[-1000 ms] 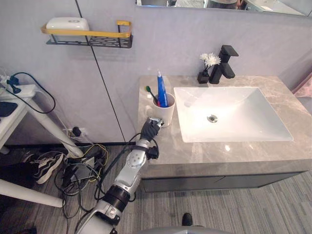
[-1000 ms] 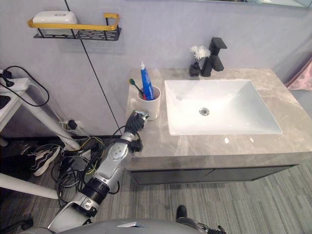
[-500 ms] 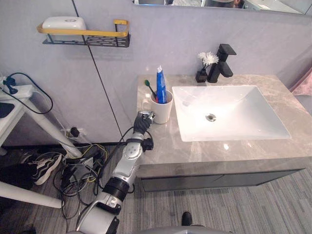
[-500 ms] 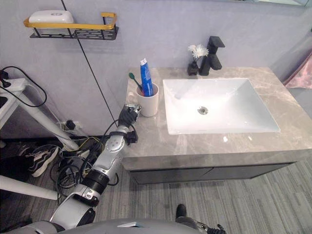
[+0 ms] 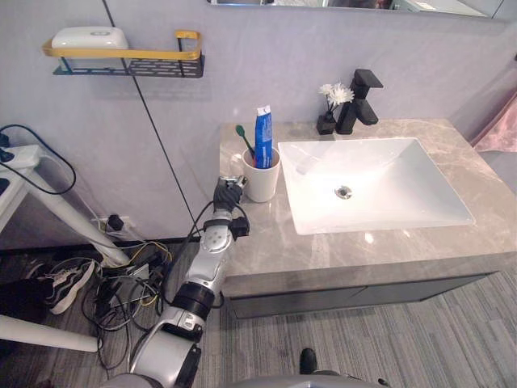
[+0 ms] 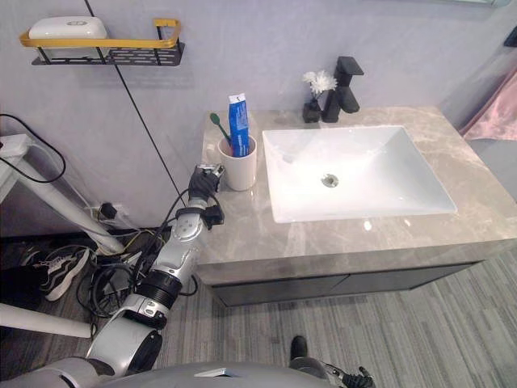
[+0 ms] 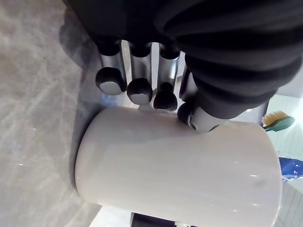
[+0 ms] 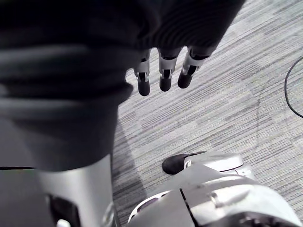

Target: Organize washtable

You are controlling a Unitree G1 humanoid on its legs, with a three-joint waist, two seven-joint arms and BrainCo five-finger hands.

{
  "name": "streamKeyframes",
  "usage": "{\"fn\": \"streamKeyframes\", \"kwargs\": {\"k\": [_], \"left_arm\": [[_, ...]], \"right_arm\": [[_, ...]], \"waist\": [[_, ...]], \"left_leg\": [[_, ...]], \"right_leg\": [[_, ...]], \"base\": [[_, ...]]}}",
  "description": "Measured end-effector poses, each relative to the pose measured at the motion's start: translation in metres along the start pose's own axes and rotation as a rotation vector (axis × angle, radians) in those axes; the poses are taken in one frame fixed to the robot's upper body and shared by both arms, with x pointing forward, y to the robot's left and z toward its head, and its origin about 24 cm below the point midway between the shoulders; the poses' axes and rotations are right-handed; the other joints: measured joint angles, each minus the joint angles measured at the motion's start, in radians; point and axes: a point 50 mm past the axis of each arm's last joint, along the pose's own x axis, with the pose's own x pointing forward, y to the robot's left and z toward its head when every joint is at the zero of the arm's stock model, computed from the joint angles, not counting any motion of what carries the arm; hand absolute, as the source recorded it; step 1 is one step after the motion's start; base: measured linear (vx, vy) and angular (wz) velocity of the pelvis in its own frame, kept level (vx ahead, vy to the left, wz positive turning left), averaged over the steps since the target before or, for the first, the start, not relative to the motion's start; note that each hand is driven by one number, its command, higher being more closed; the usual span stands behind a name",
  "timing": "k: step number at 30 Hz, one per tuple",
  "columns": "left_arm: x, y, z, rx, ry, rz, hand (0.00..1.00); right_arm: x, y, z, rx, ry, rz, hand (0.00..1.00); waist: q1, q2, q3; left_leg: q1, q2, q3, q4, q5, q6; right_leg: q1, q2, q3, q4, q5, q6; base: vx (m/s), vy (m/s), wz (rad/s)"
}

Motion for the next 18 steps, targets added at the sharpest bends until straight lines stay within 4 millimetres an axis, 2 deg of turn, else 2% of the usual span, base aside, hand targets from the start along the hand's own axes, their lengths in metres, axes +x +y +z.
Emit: {"fn": "streamKeyframes", "kwargs": {"k": [7, 13, 18], "left_arm": [[-0.014, -0.005, 0.001, -0.022, -0.023, -0.049, 1.0], [-0.036, -0.02, 0.0, -0.048, -0.043, -0.166, 1.0], [-0.044, -0.037, -0.002, -0.062, -0.032, -0.27, 1.0]], "right_arm": [[0.0, 0.0, 0.0, 0.0, 0.0, 0.006, 0.0], [0.0, -0.001, -0.002, -0.002, 0.003, 0.006, 0.0], [-0.001, -0.001, -0.002, -0.002, 0.004, 0.009, 0.0]], "waist": [[0.002, 0.002, 0.003], [0.006, 0.002, 0.003], [0.009, 0.002, 0.003]], "left_leg": [[-0.001, 0.0, -0.005, 0.002, 0.0, 0.0], [-0.007, 0.0, -0.015, 0.003, 0.0, 0.0], [-0.015, 0.0, -0.023, 0.008, 0.0, 0.001]], "right_leg": [[0.003, 0.0, -0.005, 0.0, 0.0, 0.0], [0.008, -0.002, -0.015, 0.0, -0.001, 0.0], [0.009, -0.003, -0.022, 0.0, -0.001, 0.0]], "base": [[0.0, 0.0, 0.01], [0.0, 0.002, 0.05], [-0.01, -0.001, 0.04]]}}
